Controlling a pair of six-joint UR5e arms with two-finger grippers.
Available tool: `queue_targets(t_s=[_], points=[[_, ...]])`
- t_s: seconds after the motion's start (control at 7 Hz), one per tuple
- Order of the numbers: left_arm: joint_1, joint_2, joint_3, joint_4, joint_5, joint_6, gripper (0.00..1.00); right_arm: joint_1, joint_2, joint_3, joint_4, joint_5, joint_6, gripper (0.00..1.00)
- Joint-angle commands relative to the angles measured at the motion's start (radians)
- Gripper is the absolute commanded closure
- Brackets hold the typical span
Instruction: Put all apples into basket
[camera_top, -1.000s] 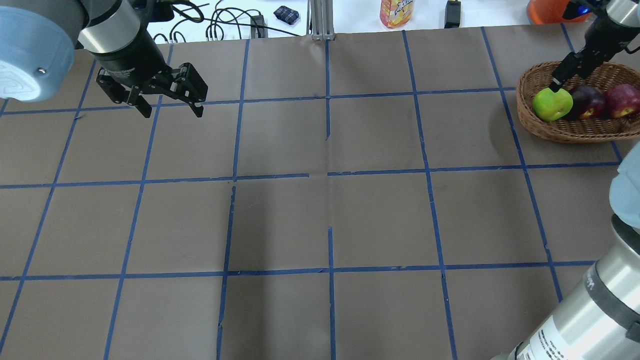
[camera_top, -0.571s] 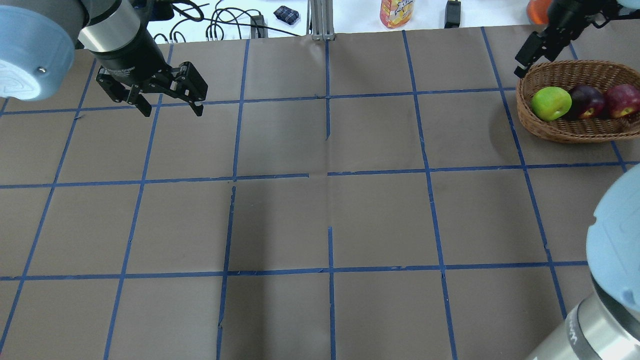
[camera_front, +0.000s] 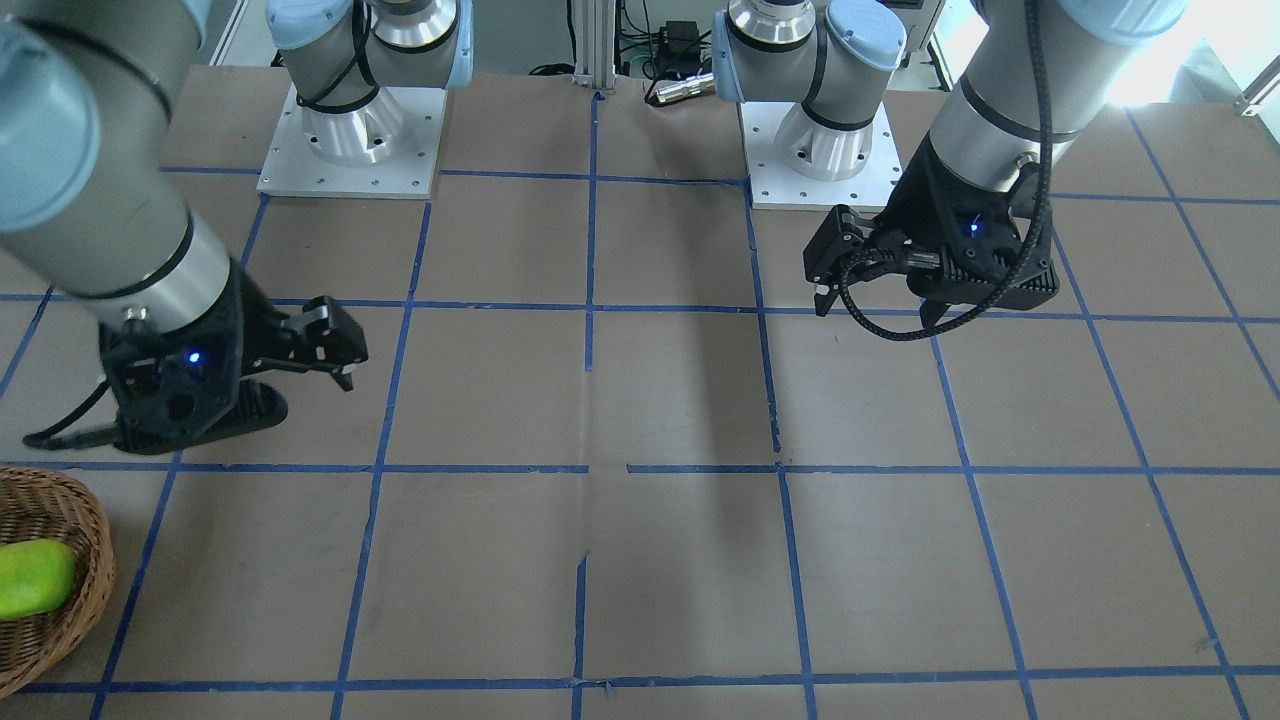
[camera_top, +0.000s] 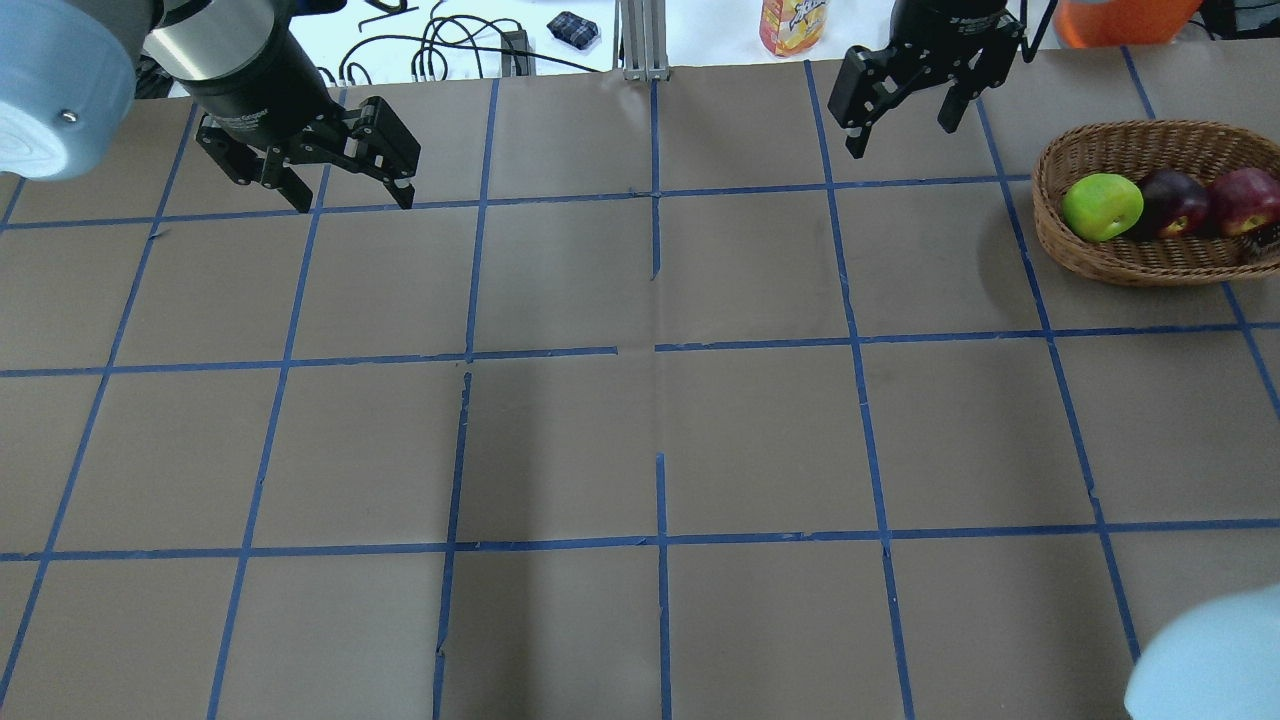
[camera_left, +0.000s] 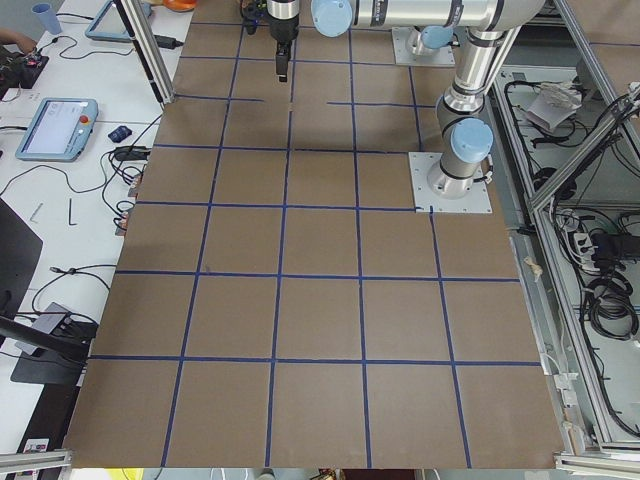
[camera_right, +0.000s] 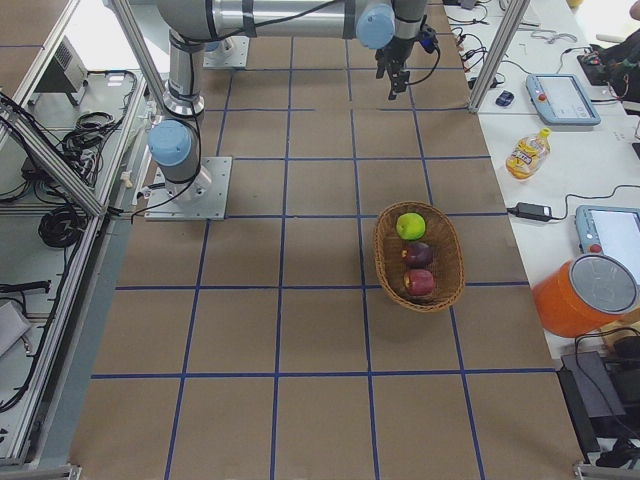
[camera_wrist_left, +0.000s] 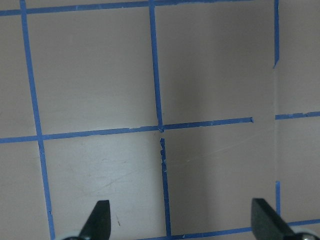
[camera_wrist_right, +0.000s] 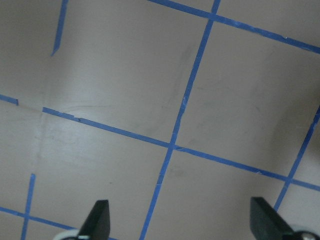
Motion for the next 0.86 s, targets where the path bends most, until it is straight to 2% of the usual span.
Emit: queue_targets(t_s=[0.0,0.14,0.29,0.43,0.57,0.71], points=[[0.001,-0.006,0.009,-0.001,0.002,0.003,0.00,0.041,-0.125,0.025,0.069,0.015,0.057,0.00],[0.001,-0.006,0.030,-0.001,0.004,0.003,0.00,0.041,-0.126,0.044,0.072,0.011,0.059,0.00],[-0.008,-0.015,0.015,0.001,0.005,0.004,0.00,0.038,-0.153,0.093,0.071,-0.001,0.056,0.00],[-0.011,-0.015,0.041,-0.015,0.010,0.003,0.00,0.035,-0.200,0.154,0.055,-0.001,0.057,0.00],[-0.014,-0.017,0.043,-0.028,0.028,0.003,0.00,0.035,-0.239,0.225,-0.005,0.000,0.060,0.00],[-0.004,-0.020,0.050,-0.036,0.030,0.003,0.00,0.033,-0.251,0.247,-0.059,-0.003,0.059,0.00]])
